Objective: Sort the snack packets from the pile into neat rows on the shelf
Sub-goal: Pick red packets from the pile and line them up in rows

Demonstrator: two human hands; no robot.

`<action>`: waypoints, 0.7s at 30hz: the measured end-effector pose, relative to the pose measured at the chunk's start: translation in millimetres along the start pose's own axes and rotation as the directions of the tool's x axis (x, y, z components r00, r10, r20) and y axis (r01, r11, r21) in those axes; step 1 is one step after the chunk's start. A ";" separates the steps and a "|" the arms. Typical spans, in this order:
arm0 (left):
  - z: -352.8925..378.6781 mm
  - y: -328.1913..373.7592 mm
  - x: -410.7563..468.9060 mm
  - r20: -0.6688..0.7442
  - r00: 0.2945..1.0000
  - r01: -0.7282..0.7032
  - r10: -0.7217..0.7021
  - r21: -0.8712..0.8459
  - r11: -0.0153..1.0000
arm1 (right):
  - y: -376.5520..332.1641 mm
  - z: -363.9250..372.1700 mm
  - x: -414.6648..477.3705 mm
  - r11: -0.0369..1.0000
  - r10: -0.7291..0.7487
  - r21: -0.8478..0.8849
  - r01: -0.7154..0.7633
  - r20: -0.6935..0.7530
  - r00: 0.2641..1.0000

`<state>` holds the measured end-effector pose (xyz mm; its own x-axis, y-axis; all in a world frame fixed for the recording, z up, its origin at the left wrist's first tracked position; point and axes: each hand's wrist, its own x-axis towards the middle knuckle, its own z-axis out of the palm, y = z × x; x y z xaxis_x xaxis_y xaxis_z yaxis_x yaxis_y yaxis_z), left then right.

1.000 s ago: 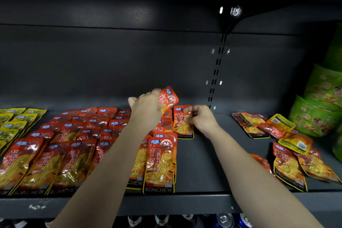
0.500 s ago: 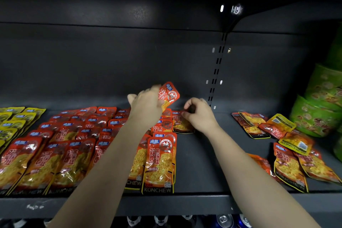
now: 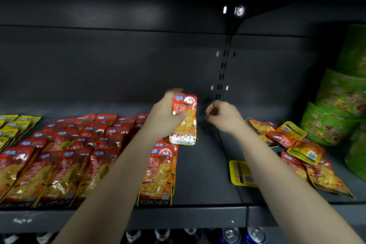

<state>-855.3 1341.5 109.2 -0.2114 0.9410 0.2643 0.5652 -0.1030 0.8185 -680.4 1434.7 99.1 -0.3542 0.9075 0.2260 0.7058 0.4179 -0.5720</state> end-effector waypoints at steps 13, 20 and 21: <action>35.6 -12.4 1.8 0.074 0.996 0.017 -0.040 0.296 0.955 | 30.6 3.1 -7.4 0.995 0.043 0.090 -0.036 -0.069 0.997; 39.9 -12.6 4.6 -0.008 0.998 0.053 -0.058 0.526 0.849 | 32.4 8.5 -6.1 0.995 0.034 0.101 -0.026 -0.077 0.996; 40.5 -12.9 5.0 -0.010 0.998 0.051 -0.054 0.543 0.838 | 32.1 9.2 -5.6 0.995 0.033 0.100 -0.025 -0.077 0.996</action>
<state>-831.3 1360.7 79.4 -0.2496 0.9419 0.2247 0.8958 0.1365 0.4231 -661.4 1442.6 72.2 -0.2824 0.9212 0.2676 0.6497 0.3889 -0.6531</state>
